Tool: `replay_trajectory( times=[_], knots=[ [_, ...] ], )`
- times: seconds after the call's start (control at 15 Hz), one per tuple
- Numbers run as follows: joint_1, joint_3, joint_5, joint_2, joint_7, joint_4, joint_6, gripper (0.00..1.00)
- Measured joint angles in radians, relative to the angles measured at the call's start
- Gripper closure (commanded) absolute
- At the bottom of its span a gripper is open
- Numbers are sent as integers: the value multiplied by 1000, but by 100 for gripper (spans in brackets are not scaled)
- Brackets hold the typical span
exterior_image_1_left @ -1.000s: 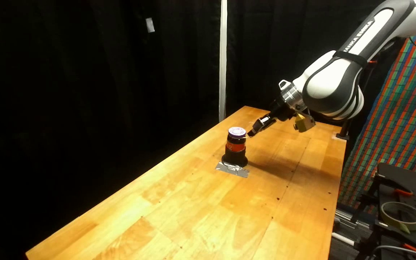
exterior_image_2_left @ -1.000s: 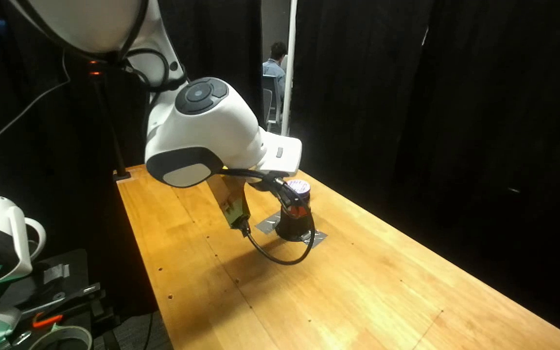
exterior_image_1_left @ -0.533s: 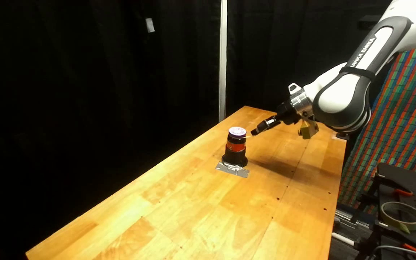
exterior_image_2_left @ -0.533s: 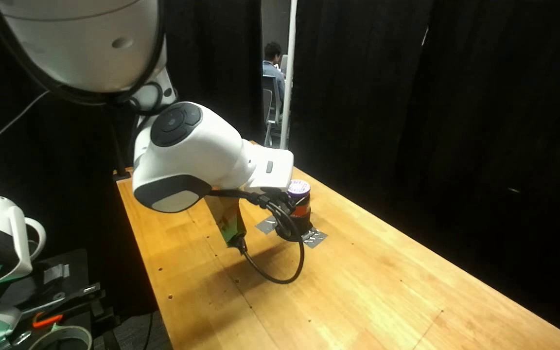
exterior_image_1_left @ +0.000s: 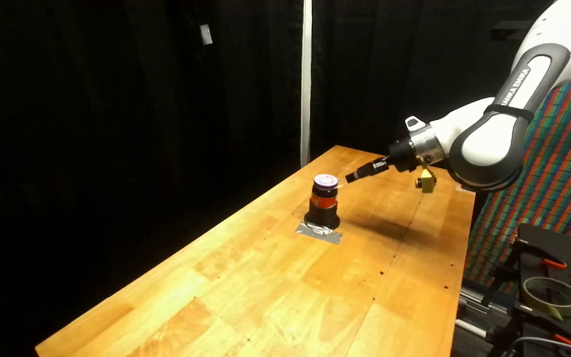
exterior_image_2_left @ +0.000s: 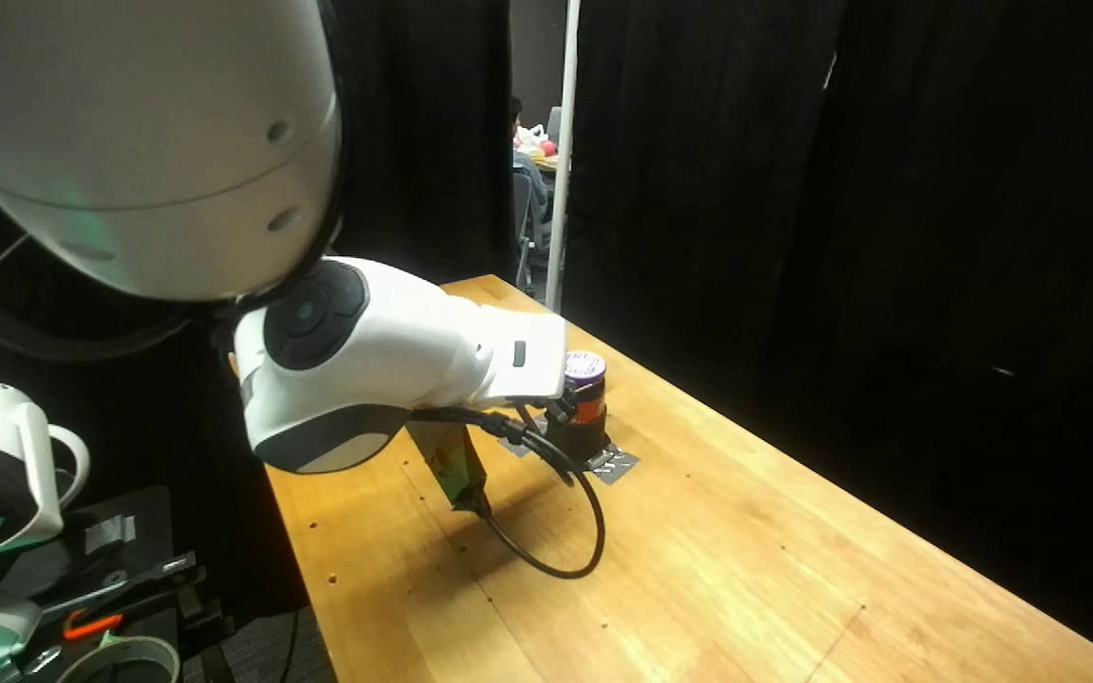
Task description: Put the rubber band on the cup
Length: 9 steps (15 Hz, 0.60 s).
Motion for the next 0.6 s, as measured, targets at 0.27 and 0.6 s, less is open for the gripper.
replay_trajectory(
  times=[0.27,0.6],
  knots=[
    [35,-132,-276,4,208,0,58,93],
    [123,-281,-452,-3,367,10,143,54]
  ],
)
